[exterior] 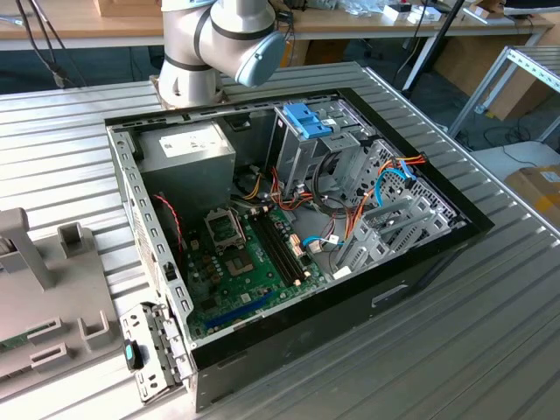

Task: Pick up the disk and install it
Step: 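Pick up the disk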

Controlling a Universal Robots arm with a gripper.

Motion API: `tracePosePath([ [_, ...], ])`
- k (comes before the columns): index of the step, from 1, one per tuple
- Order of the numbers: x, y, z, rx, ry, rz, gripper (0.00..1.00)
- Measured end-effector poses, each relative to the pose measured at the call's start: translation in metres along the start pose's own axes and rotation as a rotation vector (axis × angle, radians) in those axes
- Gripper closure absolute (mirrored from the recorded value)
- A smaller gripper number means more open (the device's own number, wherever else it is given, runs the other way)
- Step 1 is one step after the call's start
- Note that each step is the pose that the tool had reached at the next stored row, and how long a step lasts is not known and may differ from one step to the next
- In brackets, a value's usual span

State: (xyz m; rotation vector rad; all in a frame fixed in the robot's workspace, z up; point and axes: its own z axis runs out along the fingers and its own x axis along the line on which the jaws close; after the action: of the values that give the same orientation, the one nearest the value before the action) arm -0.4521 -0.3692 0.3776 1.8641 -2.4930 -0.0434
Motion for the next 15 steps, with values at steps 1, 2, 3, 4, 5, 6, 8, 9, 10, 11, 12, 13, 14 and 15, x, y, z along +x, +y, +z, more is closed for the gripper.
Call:
tracePosePath([
  [1,0.0000,0.0000,0.0001,0.0002,0.0010,-0.026,0.89],
  [2,0.0000,0.0000,0.0001,0.0002,0.0017,-0.042,0.89],
  [3,0.0000,0.0000,0.0001,0.0004,0.0028,-0.070,0.89],
  [4,0.0000,0.0000,0.0002,0.0006,0.0034,-0.088,0.89],
  [5,0.0000,0.0000,0.0002,0.0007,0.0048,-0.120,0.89],
  [6,0.0000,0.0000,0.0003,0.0009,0.0058,-0.148,0.89],
  [8,0.0000,0.0000,0.0006,0.0012,0.0080,-0.203,0.89],
  [9,0.0000,0.0000,0.0007,0.0014,0.0089,-0.227,0.89],
  [10,0.0000,0.0000,0.0009,0.0016,0.0104,-0.263,0.89],
  [11,0.0000,0.0000,0.0011,0.0018,0.0117,-0.297,0.89],
  [12,0.0000,-0.0001,0.0012,0.0020,0.0125,-0.318,0.89],
  [13,0.0000,-0.0001,0.0014,0.0021,0.0134,-0.341,0.89],
  [14,0.0000,-0.0001,0.0013,0.0021,0.0142,-0.359,0.89],
  [15,-0.0001,-0.0001,0.0013,0.0018,0.0112,-0.360,0.89],
])
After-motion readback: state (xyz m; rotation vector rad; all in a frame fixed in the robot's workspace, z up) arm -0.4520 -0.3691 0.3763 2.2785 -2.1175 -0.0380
